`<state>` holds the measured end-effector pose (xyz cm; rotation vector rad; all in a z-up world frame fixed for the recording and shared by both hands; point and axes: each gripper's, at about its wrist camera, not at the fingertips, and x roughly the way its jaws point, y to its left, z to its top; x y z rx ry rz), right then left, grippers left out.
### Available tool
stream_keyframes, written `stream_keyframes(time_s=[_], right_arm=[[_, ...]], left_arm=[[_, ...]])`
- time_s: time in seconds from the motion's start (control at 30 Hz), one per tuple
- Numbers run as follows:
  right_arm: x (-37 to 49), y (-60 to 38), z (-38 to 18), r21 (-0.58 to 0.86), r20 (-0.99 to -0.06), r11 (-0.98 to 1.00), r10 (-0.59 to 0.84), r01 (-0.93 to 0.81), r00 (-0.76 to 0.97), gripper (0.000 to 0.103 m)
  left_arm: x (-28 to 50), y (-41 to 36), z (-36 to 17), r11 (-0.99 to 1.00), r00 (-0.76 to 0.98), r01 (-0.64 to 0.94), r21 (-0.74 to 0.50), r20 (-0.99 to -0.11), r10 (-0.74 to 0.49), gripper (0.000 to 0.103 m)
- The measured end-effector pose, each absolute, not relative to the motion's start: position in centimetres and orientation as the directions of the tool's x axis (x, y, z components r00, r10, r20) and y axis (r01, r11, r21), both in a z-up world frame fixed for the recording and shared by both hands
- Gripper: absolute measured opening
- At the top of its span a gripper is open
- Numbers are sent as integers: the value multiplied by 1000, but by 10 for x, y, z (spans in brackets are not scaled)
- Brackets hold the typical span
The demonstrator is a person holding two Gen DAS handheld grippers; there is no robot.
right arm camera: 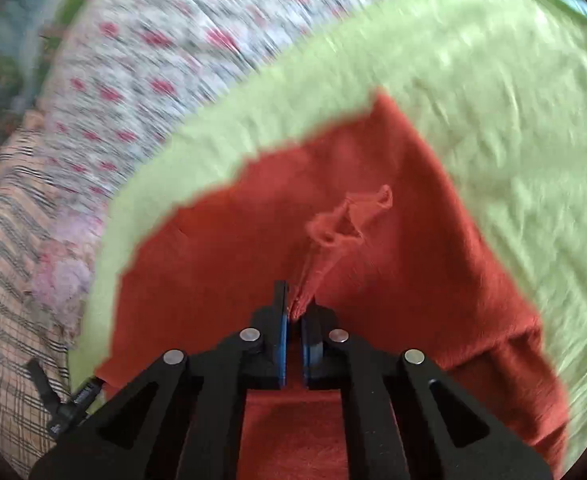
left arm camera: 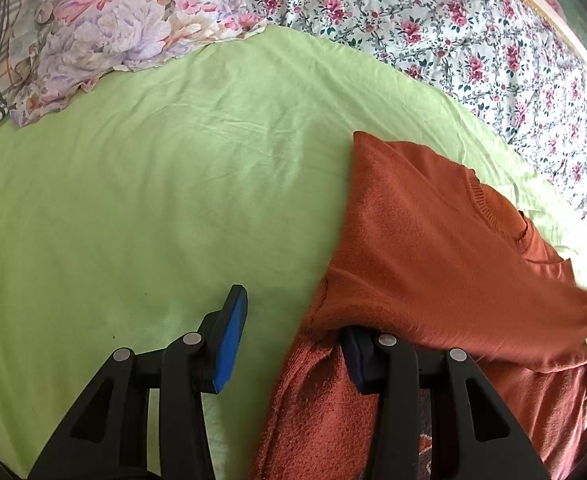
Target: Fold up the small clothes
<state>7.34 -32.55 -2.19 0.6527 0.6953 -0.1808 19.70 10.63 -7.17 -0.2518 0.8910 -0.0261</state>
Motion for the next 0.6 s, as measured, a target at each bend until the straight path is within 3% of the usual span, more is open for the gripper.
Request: stream_keyframes(time_s=[0.07, 0.23, 0.47, 0.53, 0.6], right_arm=[[69, -323, -9, 453, -621, 817, 1, 358, 784, 7], [72, -334, -48, 418, -770, 789, 45, 450, 636, 12], [32, -345, -22, 395, -735, 793, -31, 464, 678, 36], [18, -347, -12, 387, -721, 801, -47, 457, 691, 40], [11, -348, -7, 392, -713, 805, -40, 445, 700, 46]], left_arm=[[197, 106, -72, 970, 629, -82, -227, -767, -127, 46], [194, 111, -72, 967, 619, -86, -241, -773, -138, 46], [172, 130, -65, 953, 599, -75, -293, -777, -191, 46], [163, 140, -66, 962, 598, -140, -236, -794, -107, 43], [155, 154, -67, 952, 594, -162, -260, -796, -116, 41]])
